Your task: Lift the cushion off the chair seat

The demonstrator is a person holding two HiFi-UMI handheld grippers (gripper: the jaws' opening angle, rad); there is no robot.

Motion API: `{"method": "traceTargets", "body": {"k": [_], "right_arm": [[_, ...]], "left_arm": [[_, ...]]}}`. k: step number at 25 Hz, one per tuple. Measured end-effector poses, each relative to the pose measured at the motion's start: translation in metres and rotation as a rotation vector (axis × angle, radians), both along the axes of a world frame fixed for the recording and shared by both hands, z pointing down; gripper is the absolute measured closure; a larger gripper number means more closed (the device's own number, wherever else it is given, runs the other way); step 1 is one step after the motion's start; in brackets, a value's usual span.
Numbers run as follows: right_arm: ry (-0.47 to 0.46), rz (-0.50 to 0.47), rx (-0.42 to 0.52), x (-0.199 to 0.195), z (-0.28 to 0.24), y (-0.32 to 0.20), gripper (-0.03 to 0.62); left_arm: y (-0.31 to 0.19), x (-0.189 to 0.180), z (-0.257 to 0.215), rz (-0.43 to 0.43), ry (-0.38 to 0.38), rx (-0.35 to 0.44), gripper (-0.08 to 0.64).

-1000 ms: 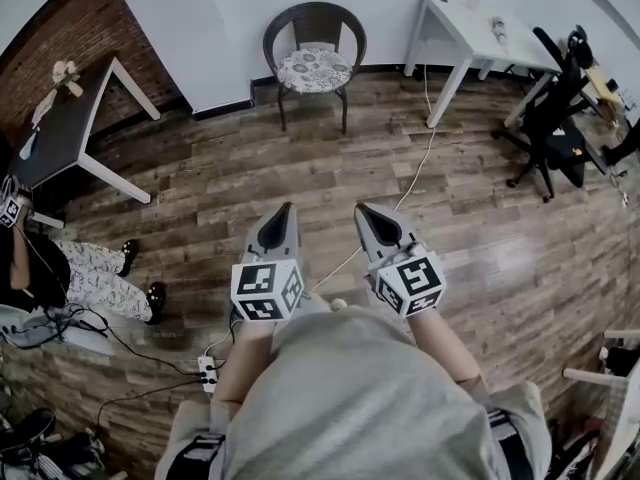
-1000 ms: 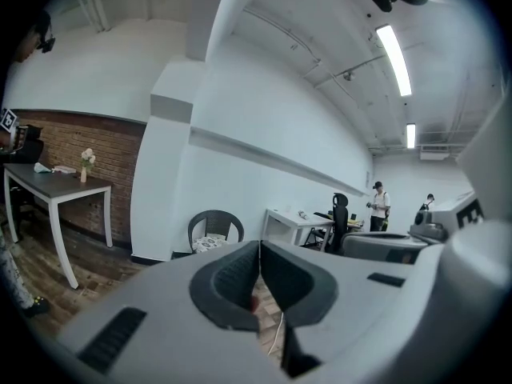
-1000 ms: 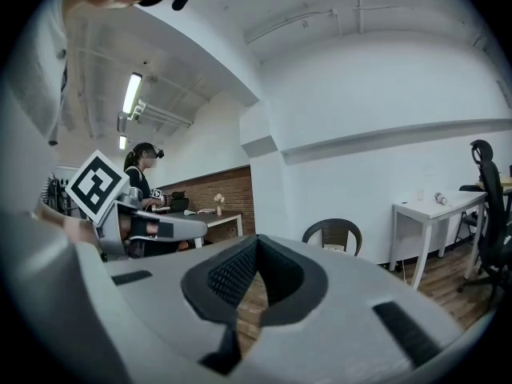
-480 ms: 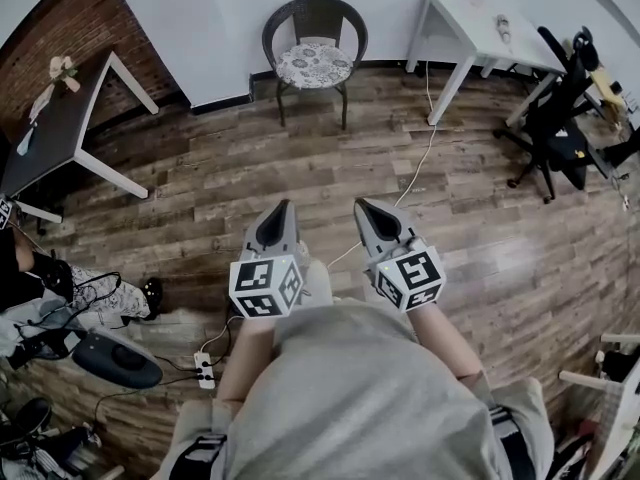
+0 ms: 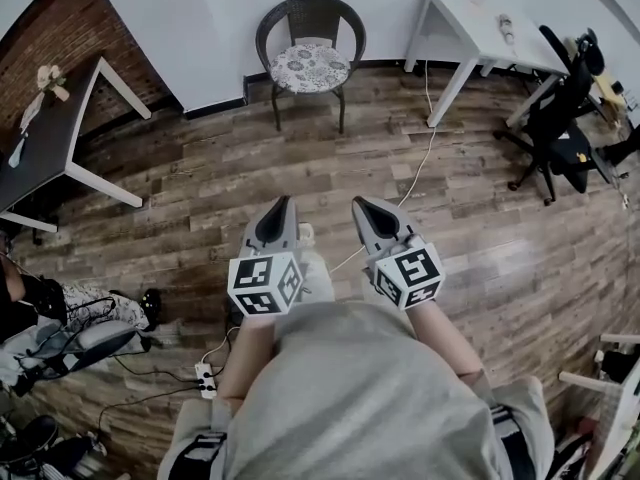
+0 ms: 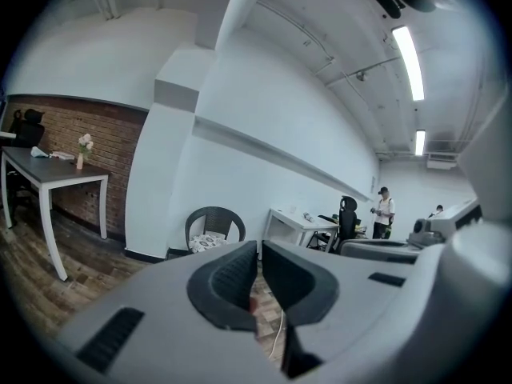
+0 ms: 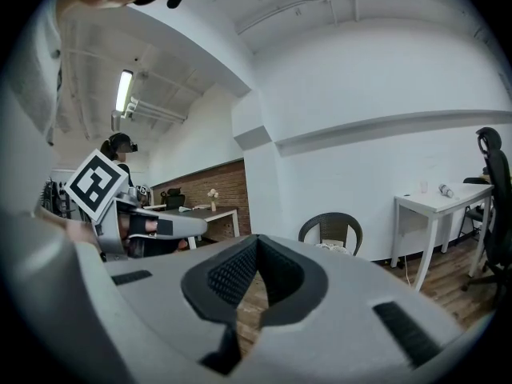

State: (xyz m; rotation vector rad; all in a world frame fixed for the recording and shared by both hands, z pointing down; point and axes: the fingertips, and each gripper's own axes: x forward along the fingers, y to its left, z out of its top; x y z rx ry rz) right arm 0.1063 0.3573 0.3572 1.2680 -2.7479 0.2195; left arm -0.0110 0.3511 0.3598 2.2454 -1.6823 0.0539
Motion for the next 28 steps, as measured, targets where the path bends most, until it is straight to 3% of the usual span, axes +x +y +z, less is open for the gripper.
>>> {"method": "traceTargets", "body": {"k": [15,28], "right_arm": [[0.007,0.066,0.0,-0.029,-0.01,-0.182,0.592],[0.03,0.105,-0.013,-0.068,-0.013,-0.327,0.592]], "left_arm": [[-0.181,-0.021,-0.006,0.111,0.008,0.009,0.497],[-0.327,-0.061,-0.009,0.153,-0.009,-0.004,0.451]]}}
